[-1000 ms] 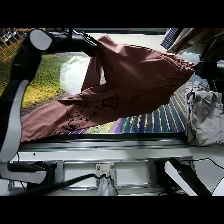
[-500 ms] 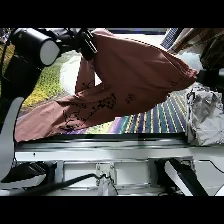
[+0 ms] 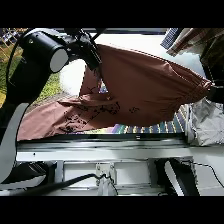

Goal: Fold the clothes and pants, and hang the long-sleeved shirts on hangers.

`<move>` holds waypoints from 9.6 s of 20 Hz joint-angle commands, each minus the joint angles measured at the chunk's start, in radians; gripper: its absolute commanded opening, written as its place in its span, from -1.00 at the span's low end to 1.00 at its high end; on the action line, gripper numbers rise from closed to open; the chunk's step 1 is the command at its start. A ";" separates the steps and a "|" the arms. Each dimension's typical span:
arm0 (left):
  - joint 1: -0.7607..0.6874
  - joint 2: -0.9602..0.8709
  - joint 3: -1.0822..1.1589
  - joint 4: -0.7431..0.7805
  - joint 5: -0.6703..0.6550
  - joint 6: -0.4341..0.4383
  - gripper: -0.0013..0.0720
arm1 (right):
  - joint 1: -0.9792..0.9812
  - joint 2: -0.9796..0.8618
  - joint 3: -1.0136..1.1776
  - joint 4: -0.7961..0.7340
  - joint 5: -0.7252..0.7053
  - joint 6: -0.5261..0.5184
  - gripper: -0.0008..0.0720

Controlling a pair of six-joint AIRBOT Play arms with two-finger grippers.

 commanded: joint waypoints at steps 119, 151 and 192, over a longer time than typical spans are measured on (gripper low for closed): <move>0.386 0.037 -0.661 -0.097 -0.205 -0.497 0.25 | 0.013 -0.447 -0.396 0.123 -0.419 0.103 -0.07; 0.389 0.115 -0.822 -0.240 -0.093 -0.387 -0.43 | 0.013 -0.410 -0.441 0.148 -0.470 0.103 -0.08; 0.233 0.188 -0.879 0.359 0.107 -0.502 -0.94 | 0.013 -0.410 -0.441 0.092 -0.514 0.105 -0.23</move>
